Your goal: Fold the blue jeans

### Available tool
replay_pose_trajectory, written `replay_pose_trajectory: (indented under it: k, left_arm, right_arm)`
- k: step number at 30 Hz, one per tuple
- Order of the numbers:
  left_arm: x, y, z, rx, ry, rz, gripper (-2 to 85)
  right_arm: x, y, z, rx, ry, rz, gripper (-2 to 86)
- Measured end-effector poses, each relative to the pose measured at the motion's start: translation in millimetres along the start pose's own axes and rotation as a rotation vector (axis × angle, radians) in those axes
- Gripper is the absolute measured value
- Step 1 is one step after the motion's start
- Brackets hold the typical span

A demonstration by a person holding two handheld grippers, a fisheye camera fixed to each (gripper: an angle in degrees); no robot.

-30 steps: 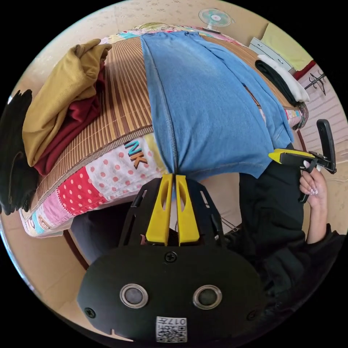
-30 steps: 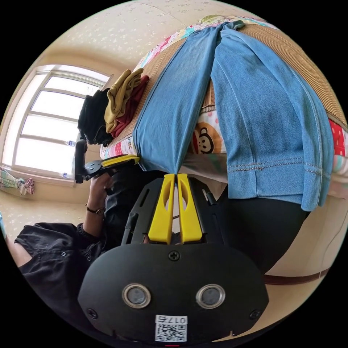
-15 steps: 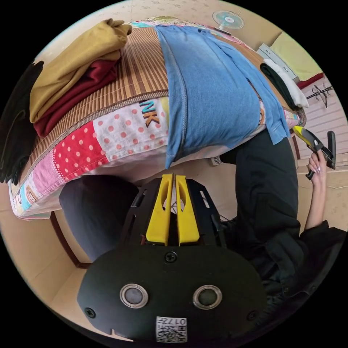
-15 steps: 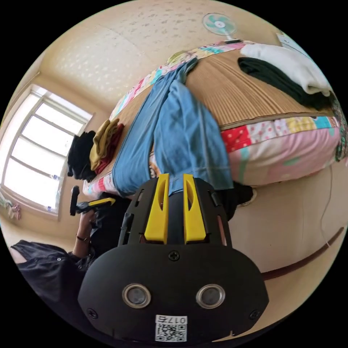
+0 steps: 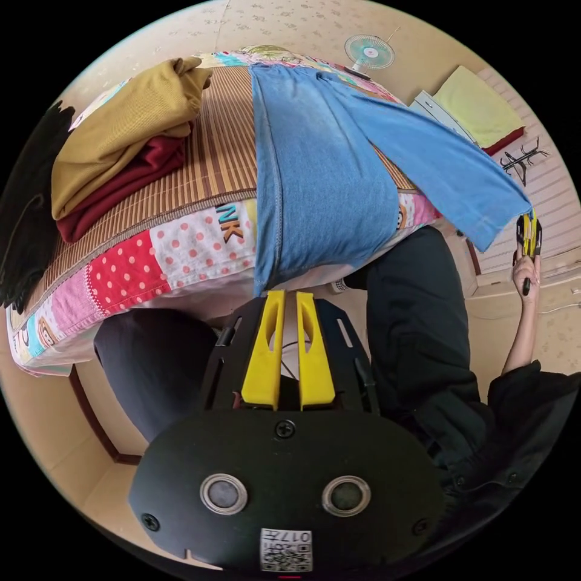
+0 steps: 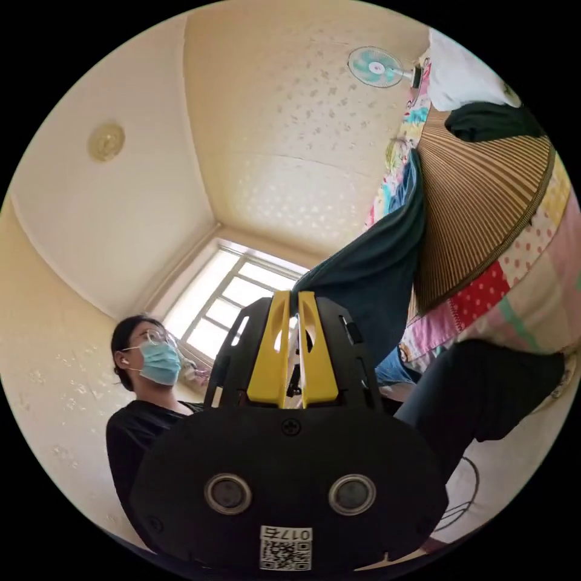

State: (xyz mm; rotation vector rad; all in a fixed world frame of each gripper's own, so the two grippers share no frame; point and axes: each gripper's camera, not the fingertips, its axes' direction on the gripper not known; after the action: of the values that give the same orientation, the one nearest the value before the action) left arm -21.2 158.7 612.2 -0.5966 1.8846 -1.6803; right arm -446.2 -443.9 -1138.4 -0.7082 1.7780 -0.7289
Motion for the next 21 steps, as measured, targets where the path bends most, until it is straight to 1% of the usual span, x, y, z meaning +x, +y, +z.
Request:
replay_pose_trajectory:
  k: [2, 3, 4, 5, 7, 8, 9, 11, 13, 14, 15, 16, 18, 21]
  left_arm:
    - [-6.0, 2.1, 3.8, -0.005, 0.016, -0.004, 4.4]
    - [-9.7, 3.1, 6.3, -0.010, 0.024, -0.004, 4.6]
    - [-11.5, 3.4, 7.4, -0.013, 0.027, -0.003, 4.7]
    - [-15.0, 4.0, 8.9, -0.016, 0.031, -0.001, 5.0]
    - [-20.1, 4.5, 9.1, -0.014, 0.036, 0.005, 5.2]
    - [-23.7, 4.3, 8.1, -0.008, 0.040, 0.009, 5.4]
    - [-27.5, 3.4, 6.5, -0.003, 0.049, 0.012, 5.8]
    - [-33.1, 0.2, 2.6, 0.011, 0.084, 0.015, 6.7]
    - [-37.7, -5.5, -4.8, 0.039, 0.164, 0.023, 8.1]
    - [-39.6, -10.9, -11.5, 0.067, 0.244, 0.034, 8.8]
    - [-40.6, -17.6, -18.5, 0.098, 0.338, 0.051, 9.4]
    - [-40.7, -21.7, -21.8, 0.113, 0.390, 0.062, 9.6]
    - [-37.2, -42.0, -30.1, 0.146, 0.571, 0.118, 11.1]
    - [-28.2, -71.3, -24.7, 0.094, 0.724, 0.187, 13.8]
  right_arm:
    - [11.5, 10.5, -38.2, 0.084, -0.014, 0.044, 2.9]
    - [27.2, 24.5, -65.4, 0.148, 0.052, 0.133, 2.8]
    - [43.8, 41.7, -88.5, 0.191, 0.164, 0.255, 2.8]
    - [50.3, 49.9, -97.6, 0.197, 0.230, 0.304, 2.8]
    - [60.4, 73.2, -115.5, 0.176, 0.485, 0.400, 2.7]
    - [59.9, 75.9, -115.9, 0.166, 0.532, 0.405, 2.7]
    - [53.5, 76.8, -112.8, 0.162, 0.577, 0.372, 2.7]
    - [35.2, 68.8, -99.2, 0.157, 0.577, 0.258, 2.7]
    - [4.8, 47.7, -59.3, 0.054, 0.531, 0.069, 2.8]
    - [-2.2, 42.6, -45.9, 0.014, 0.514, 0.023, 2.8]
    - [-14.1, 33.8, -16.3, -0.083, 0.474, -0.061, 2.8]
    - [-22.1, 27.7, 14.4, -0.184, 0.436, -0.119, 2.8]
    - [-28.0, 24.1, 59.4, -0.316, 0.397, -0.173, 2.8]
    - [-25.5, 31.7, 126.3, -0.472, 0.415, -0.194, 2.8]
